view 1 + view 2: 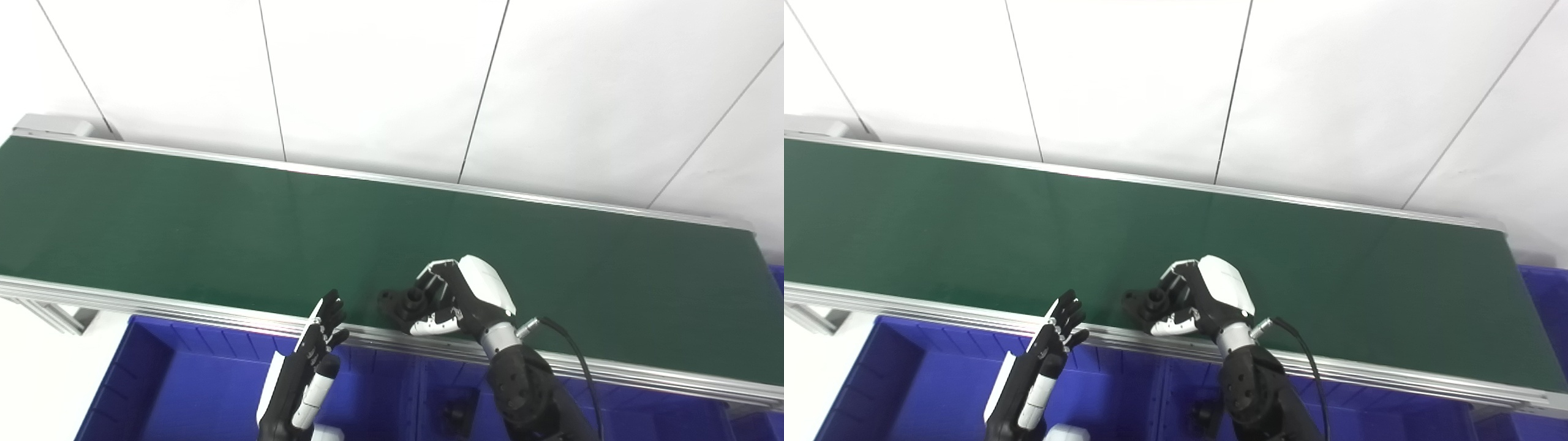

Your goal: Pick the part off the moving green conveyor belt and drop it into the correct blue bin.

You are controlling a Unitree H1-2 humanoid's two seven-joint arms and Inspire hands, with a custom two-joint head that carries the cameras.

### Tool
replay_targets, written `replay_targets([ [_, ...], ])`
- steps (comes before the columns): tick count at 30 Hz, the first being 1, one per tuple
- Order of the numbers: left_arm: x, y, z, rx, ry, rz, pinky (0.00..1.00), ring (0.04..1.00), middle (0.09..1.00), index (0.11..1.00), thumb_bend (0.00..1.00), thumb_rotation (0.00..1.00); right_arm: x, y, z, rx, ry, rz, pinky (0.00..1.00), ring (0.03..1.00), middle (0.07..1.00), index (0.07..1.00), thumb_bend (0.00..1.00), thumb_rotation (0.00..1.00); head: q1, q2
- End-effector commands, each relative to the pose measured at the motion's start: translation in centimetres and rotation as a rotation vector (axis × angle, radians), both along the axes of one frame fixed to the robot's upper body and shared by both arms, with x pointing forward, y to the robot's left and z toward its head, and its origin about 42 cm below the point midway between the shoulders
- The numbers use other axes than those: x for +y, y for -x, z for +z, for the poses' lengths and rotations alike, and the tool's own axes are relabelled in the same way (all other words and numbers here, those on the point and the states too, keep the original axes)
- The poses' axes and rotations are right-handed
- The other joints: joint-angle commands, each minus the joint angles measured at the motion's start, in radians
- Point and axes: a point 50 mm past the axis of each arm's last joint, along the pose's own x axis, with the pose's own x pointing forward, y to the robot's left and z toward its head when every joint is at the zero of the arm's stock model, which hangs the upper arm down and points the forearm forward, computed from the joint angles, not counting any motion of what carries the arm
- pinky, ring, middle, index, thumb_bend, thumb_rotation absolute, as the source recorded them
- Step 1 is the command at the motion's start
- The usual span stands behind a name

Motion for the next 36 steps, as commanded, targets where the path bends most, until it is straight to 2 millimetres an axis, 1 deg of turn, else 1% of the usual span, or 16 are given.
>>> replay_targets([
  [1, -1.2, -0.5, 0.9, -0.043, 0.043, -0.011, 0.89, 0.942, 0.964, 0.963, 0.73, 0.91, -0.3, -0.2, 2.9, -0.072, -0.040, -0.005, 0.17, 0.223, 0.470, 0.484, 0.53, 0.00, -0.004, -0.001],
  [5, -1.1, -0.5, 0.8, -0.036, 0.051, -0.011, 0.90, 0.947, 0.965, 0.965, 0.72, 0.90, -1.2, 1.7, 4.4, -0.119, -0.065, 0.003, 0.14, 0.198, 0.469, 0.484, 0.53, 0.00, -0.014, -0.001],
  [10, -0.8, -0.5, 0.7, -0.030, 0.046, -0.015, 0.90, 0.952, 0.969, 0.971, 0.70, 0.92, -2.5, 4.9, 4.5, -0.115, -0.067, -0.012, 0.12, 0.178, 0.469, 0.483, 0.53, 0.00, -0.024, 0.001],
  [12, -0.7, -0.4, 0.6, -0.024, 0.052, -0.016, 0.91, 0.955, 0.971, 0.973, 0.69, 0.92, -3.0, 6.1, 4.3, -0.109, -0.069, -0.021, 0.12, 0.176, 0.469, 0.483, 0.53, 0.00, -0.029, 0.002],
  [18, -0.2, -0.5, 0.6, -0.008, 0.068, -0.018, 0.92, 0.959, 0.974, 0.980, 0.68, 0.91, -4.5, 10.3, 2.8, -0.048, -0.069, -0.039, 0.20, 0.253, 0.472, 0.483, 0.53, 0.00, -0.058, 0.010],
  [21, 0.5, -0.5, 0.8, 0.000, 0.065, -0.019, 0.93, 0.963, 0.977, 0.982, 0.70, 0.92, -4.6, 12.4, 2.1, -0.015, -0.066, -0.049, 0.20, 0.261, 0.472, 0.483, 0.53, 0.00, -0.103, 0.029],
  [25, 1.8, -0.6, 1.5, 0.004, 0.030, -0.009, 0.90, 0.942, 0.962, 0.972, 0.75, 0.94, -4.7, 15.2, 1.4, 0.015, -0.035, -0.072, 0.19, 0.242, 0.471, 0.483, 0.53, 0.00, -0.196, 0.076],
  [28, 2.9, -0.8, 2.1, 0.003, 0.018, -0.013, 0.92, 0.951, 0.969, 0.983, 0.79, 0.96, -4.3, 16.1, 1.3, 0.022, 0.013, -0.088, 0.21, 0.266, 0.473, 0.484, 0.53, 0.00, -0.269, 0.111],
  [29, 3.3, -0.9, 2.4, 0.003, 0.024, -0.014, 0.93, 0.958, 0.972, 0.985, 0.79, 0.95, -4.2, 16.2, 1.2, 0.022, 0.037, -0.093, 0.21, 0.268, 0.473, 0.484, 0.53, 0.00, -0.292, 0.125],
  [30, 3.8, -1.1, 2.8, 0.001, 0.029, -0.013, 0.93, 0.959, 0.972, 0.985, 0.79, 0.95, -3.9, 16.2, 1.3, 0.022, 0.055, -0.096, 0.21, 0.267, 0.473, 0.484, 0.53, 0.00, -0.335, 0.151],
  [31, 4.1, -1.2, 3.1, -0.001, 0.033, -0.012, 0.94, 0.961, 0.972, 0.983, 0.78, 0.95, -3.6, 16.1, 1.3, 0.026, 0.071, -0.102, 0.20, 0.266, 0.472, 0.484, 0.53, 0.00, -0.342, 0.156],
  [32, 4.6, -1.4, 3.5, -0.003, 0.037, -0.013, 0.94, 0.962, 0.972, 0.983, 0.76, 0.93, -3.3, 15.9, 1.3, 0.030, 0.083, -0.107, 0.20, 0.261, 0.472, 0.484, 0.53, 0.00, -0.379, 0.183],
  [33, 4.9, -1.5, 3.7, -0.004, 0.040, -0.013, 0.94, 0.962, 0.972, 0.981, 0.75, 0.92, -3.1, 15.7, 1.3, 0.032, 0.091, -0.110, 0.19, 0.257, 0.472, 0.484, 0.53, 0.00, -0.379, 0.183],
  [34, 5.4, -1.8, 4.1, -0.001, 0.048, -0.013, 0.94, 0.962, 0.972, 0.981, 0.74, 0.92, -2.9, 15.4, 1.1, 0.030, 0.108, -0.116, 0.19, 0.255, 0.472, 0.484, 0.53, 0.00, -0.410, 0.210],
  [35, 5.6, -1.9, 4.3, 0.002, 0.054, -0.013, 0.95, 0.960, 0.970, 0.975, 0.72, 0.90, -2.8, 15.2, 0.9, 0.028, 0.121, -0.119, 0.20, 0.268, 0.425, 0.504, 0.52, 0.00, -0.410, 0.210],
  [36, 6.0, -2.1, 4.5, 0.004, 0.060, -0.013, 0.95, 0.958, 0.969, 0.972, 0.71, 0.88, -2.7, 14.9, 0.6, 0.024, 0.143, -0.122, 0.20, 0.274, 0.406, 0.513, 0.52, 0.00, -0.431, 0.229],
])
